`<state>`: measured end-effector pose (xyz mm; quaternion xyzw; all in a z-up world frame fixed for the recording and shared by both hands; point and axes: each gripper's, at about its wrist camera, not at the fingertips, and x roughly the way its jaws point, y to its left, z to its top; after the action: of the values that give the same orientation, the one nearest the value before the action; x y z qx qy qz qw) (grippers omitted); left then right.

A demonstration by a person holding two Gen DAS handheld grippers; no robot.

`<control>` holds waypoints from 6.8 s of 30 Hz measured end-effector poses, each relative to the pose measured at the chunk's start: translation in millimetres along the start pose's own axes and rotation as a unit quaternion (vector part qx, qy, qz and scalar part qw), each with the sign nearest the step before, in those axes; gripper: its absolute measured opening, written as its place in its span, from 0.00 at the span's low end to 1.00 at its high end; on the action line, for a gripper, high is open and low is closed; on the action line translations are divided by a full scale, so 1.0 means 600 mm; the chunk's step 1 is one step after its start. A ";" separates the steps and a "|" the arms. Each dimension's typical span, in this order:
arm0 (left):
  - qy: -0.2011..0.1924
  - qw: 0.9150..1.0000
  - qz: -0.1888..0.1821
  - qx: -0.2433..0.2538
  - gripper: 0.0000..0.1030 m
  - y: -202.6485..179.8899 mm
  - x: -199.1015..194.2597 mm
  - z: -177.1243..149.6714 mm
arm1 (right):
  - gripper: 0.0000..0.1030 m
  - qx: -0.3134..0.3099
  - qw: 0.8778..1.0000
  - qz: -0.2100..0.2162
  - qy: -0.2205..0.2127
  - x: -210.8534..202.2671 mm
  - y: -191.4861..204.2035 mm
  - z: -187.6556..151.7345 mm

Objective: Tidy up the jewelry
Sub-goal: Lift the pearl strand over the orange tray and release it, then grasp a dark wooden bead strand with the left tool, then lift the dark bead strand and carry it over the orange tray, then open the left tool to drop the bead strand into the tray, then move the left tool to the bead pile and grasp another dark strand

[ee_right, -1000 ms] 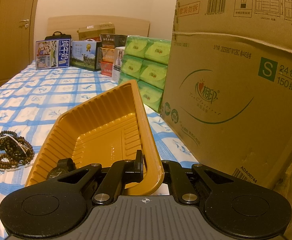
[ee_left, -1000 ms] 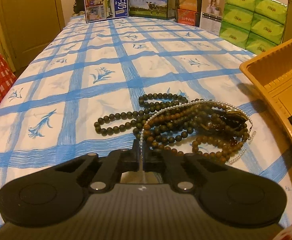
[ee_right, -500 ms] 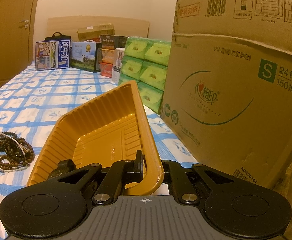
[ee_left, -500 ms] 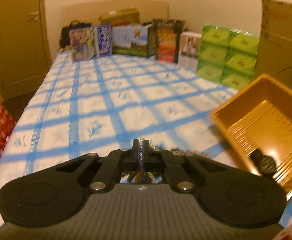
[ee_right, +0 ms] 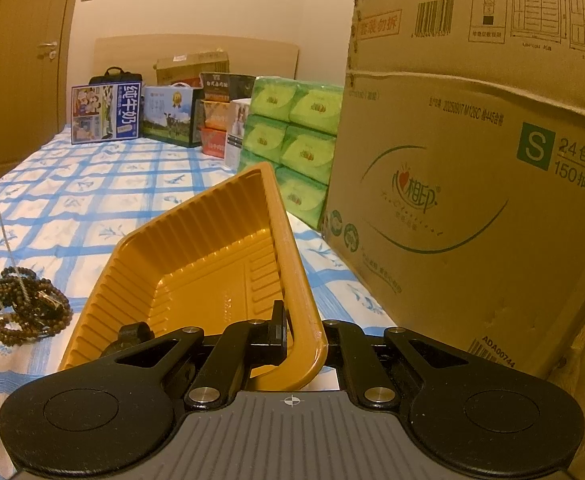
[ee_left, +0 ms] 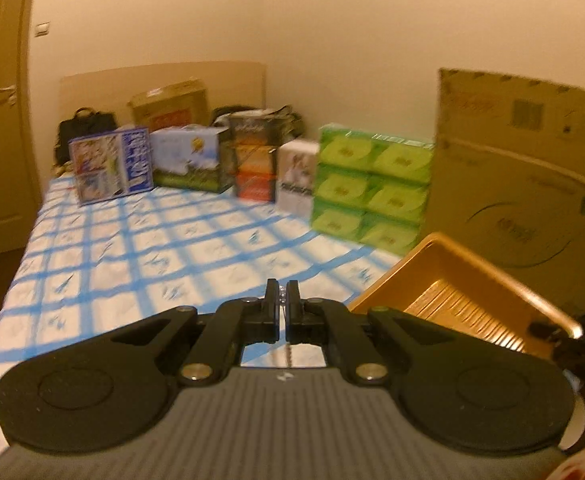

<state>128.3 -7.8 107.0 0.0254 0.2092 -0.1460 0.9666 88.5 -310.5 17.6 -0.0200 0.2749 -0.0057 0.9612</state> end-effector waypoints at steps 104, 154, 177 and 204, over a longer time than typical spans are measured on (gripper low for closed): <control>0.156 0.978 0.111 -0.088 0.05 0.093 0.092 -0.246 | 0.06 -0.003 1.000 -0.006 0.004 0.003 0.005 0.000; 0.019 0.985 -0.170 -0.022 0.05 -0.145 0.082 0.053 | 0.06 0.002 1.000 0.000 -0.004 -0.002 0.009 0.006; 0.095 0.985 -0.142 -0.033 0.17 -0.132 0.132 -0.029 | 0.06 0.009 1.000 0.000 -0.003 0.001 0.004 0.002; 0.170 0.981 0.083 -0.050 0.19 0.085 0.064 -0.246 | 0.06 0.002 1.000 -0.001 0.000 0.000 0.004 0.004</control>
<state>118.2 47.0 -44.0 0.0187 0.3748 -0.0482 0.9257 89.9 -307.9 19.4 -0.0181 0.2746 -0.0073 0.9613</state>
